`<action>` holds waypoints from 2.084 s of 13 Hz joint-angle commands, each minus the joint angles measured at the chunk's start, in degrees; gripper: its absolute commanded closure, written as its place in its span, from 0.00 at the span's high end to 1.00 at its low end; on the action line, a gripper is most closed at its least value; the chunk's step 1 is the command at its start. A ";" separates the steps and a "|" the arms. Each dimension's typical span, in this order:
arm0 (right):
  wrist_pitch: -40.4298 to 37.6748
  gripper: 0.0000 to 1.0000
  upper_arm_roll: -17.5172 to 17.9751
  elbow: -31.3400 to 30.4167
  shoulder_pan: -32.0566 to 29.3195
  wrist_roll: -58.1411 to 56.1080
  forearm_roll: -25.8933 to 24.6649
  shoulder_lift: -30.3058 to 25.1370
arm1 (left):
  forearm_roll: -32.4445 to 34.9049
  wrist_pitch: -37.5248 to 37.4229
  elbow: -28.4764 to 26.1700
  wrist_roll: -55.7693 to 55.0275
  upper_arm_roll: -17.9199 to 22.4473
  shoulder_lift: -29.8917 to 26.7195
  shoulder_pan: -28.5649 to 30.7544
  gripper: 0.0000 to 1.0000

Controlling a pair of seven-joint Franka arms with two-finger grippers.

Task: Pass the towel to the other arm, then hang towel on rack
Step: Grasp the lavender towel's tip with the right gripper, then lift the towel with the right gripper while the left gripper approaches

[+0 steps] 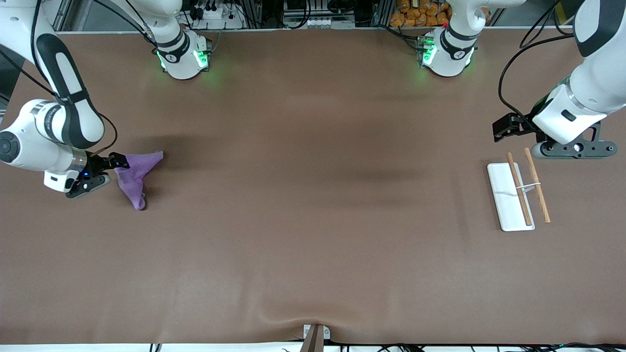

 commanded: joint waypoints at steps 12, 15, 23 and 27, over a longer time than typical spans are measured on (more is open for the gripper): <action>-15.35 0.00 1.33 5.87 1.19 1.46 8.83 -1.06 | -0.93 2.03 0.26 0.57 -0.33 1.04 -0.06 1.00; -22.57 0.00 1.33 8.16 5.05 12.62 8.84 -3.16 | -0.93 2.21 0.61 -0.04 -0.33 1.13 -0.32 1.00; -39.80 0.00 1.50 16.06 13.49 45.02 21.84 -5.63 | -4.35 2.30 3.69 -15.13 -7.35 2.88 -0.41 1.00; -40.43 0.00 1.42 20.46 21.75 69.47 27.47 -6.16 | -10.59 3.61 3.60 -30.50 -10.86 4.20 -0.67 1.00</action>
